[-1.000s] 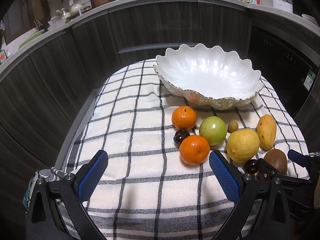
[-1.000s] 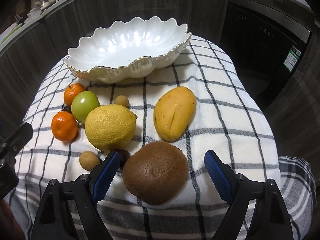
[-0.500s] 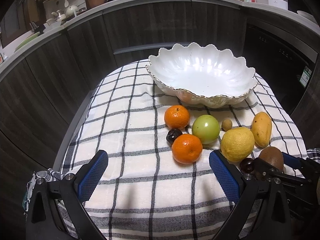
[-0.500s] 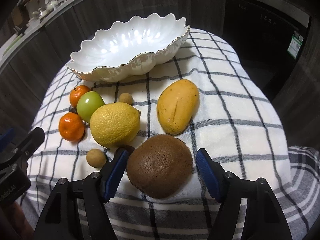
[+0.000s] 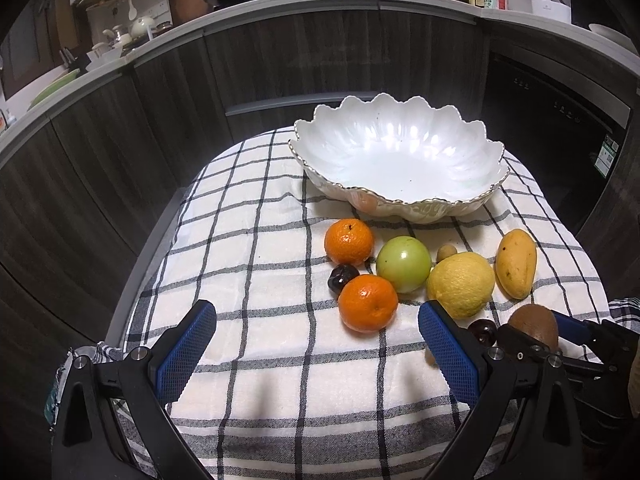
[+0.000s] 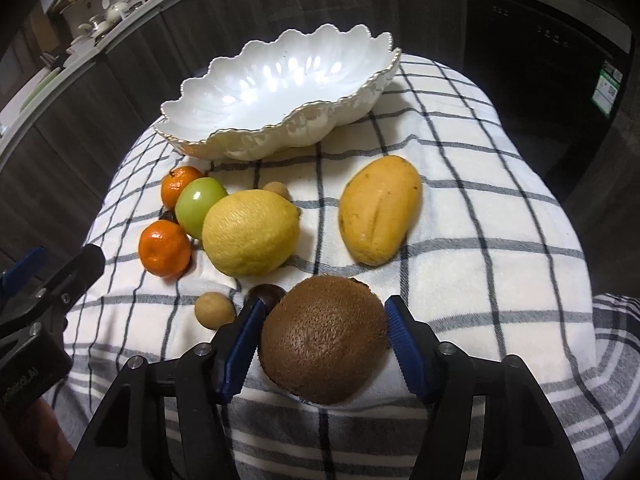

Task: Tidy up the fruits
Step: 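Close the left gripper on the mandarin while the right gripper closes on the kiwi, then lift the mandarin with the left gripper while the right gripper carries the kiwi into the bowl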

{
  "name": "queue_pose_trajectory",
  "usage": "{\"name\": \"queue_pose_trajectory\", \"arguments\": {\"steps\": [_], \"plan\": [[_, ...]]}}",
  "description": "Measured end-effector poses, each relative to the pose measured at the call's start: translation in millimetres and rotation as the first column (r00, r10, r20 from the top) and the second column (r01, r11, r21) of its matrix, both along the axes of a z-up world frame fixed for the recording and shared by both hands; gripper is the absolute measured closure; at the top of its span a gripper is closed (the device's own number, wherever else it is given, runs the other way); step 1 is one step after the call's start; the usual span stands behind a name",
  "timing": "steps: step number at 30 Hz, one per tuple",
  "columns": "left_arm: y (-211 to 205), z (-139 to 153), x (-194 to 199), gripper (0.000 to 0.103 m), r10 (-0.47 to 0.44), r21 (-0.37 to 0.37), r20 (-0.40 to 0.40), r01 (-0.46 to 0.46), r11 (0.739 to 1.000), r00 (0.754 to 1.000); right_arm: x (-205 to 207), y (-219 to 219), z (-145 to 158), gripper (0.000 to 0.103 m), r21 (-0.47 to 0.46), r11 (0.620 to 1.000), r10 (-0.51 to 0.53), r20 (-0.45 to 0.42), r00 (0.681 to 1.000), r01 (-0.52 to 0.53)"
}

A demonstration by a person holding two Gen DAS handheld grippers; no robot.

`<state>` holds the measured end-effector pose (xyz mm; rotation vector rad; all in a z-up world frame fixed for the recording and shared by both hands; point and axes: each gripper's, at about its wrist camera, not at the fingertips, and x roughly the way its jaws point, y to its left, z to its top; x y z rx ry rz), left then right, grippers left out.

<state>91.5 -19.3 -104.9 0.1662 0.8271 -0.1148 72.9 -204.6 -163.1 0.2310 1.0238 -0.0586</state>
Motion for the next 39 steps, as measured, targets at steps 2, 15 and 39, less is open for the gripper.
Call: {"name": "queue_pose_trajectory", "arguments": {"steps": [2, 15, 39], "plan": [[-2.5, 2.2, -1.4, 0.000, -0.007, -0.002, 0.007, 0.007, 1.000, 1.000, -2.4, -3.4, 4.9, 0.040, -0.010, 1.000, -0.014, 0.010, 1.000, 0.014], [-17.4, -2.4, 19.4, 0.002, -0.042, -0.031, 0.010, 0.042, 0.999, 0.999, 4.8, -10.9, 42.5, 0.040, -0.109, 0.993, -0.034, 0.120, 0.992, 0.048], [-31.8, -61.5, 46.4, 0.056, -0.051, -0.041, -0.185, 0.044, 0.998, 0.981, 25.5, -9.7, 23.0, 0.040, -0.104, 0.993, -0.042, 0.074, 0.996, 0.049]]}}
